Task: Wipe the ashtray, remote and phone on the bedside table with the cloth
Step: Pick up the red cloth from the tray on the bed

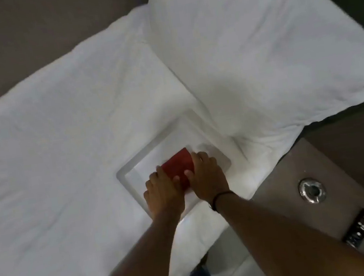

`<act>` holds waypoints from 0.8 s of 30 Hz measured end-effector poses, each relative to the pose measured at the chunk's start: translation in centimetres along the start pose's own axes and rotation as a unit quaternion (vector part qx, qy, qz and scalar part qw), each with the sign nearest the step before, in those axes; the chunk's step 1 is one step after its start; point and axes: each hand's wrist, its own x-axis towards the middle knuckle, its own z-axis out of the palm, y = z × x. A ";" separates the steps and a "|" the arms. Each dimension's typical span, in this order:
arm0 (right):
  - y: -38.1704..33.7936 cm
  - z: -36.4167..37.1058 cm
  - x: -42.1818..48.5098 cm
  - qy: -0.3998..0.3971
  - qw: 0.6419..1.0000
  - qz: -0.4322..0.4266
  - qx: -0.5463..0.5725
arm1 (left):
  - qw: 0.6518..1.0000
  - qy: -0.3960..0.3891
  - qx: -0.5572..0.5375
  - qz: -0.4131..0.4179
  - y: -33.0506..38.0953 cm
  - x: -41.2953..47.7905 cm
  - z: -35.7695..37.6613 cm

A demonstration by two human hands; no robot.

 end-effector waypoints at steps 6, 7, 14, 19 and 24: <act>0.1 1.5 4.8 -0.082 0.989 0.103 0.074 | 0.964 -0.049 -0.191 -0.177 -0.1 3.4 1.8; 0.4 1.4 5.2 -0.092 0.981 0.116 0.125 | 0.947 -0.050 -0.246 -0.198 -0.2 3.7 1.6; 1.4 -4.0 3.6 -0.131 0.924 0.088 0.348 | 0.870 -0.077 -0.464 -0.151 0.8 1.8 -2.8; 5.8 -9.2 -4.1 -0.213 0.828 0.074 0.514 | 0.876 -0.217 -0.430 -0.022 4.8 -3.0 -6.8; 15.1 -11.3 -14.6 -0.142 0.715 0.110 0.676 | 0.874 -0.320 -0.333 0.151 13.0 -9.1 -2.9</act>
